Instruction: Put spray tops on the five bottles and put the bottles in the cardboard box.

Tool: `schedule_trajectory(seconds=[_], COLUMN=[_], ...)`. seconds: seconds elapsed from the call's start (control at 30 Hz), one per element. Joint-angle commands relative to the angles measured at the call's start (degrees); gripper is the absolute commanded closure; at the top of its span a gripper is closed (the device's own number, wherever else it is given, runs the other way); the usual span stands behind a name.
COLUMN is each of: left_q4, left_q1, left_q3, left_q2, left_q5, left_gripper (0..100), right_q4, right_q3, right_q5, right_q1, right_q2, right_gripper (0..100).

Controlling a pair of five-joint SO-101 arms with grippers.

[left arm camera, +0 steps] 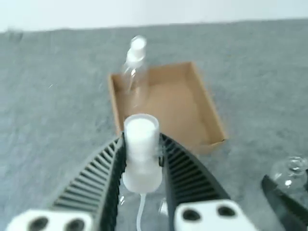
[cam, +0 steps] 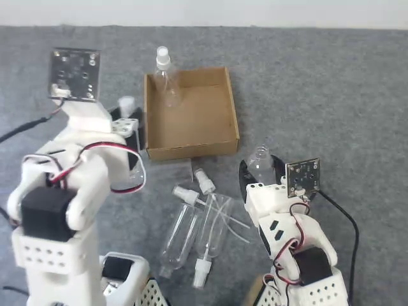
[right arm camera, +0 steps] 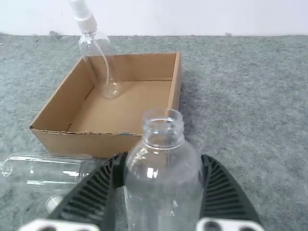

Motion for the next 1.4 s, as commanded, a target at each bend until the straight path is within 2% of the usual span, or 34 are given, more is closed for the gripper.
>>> schedule_trajectory(seconds=[0.0,0.27,0.37,0.5,0.67,0.9,1.0,1.2,1.37], left_q4=[-5.2,-12.2,-15.6,-18.0,-22.2,-32.9,-36.2,-37.4,-37.4], left_q1=[4.2,9.2,10.3,13.5,17.7,18.6,18.6,18.7,18.7], left_q3=[-2.9,-2.9,-2.9,-2.9,-0.5,6.7,8.7,10.9,11.9], left_q2=[-1.6,-1.6,-1.6,-1.6,-1.7,-1.7,-1.7,-1.7,-1.7], left_q5=[2.1,2.2,4.2,5.6,5.6,5.8,8.4,10.5,11.0], left_gripper=[99,99,99,99,99,99,99,99,99], right_q4=[-1.2,-1.3,-1.4,-1.4,-1.5,-2.4,-2.9,-5.8,-6.8], right_q3=[-1.8,-1.7,-1.7,-1.5,-1.6,-1.4,-0.9,1.9,2.5], right_q5=[4.0,5.5,5.6,10.3,11.2,11.3,11.3,15.4,15.4], right_q1=[0.0,0.0,-0.2,-0.4,-0.5,-3.0,-3.6,-6.0,-6.6], right_q2=[-0.9,-0.9,-0.9,-0.9,-0.9,-0.9,-0.9,-0.9,-0.9], right_gripper=[88.4,88.4,88.4,88.4,88.4,88.4,88.4,88.4,88.4])
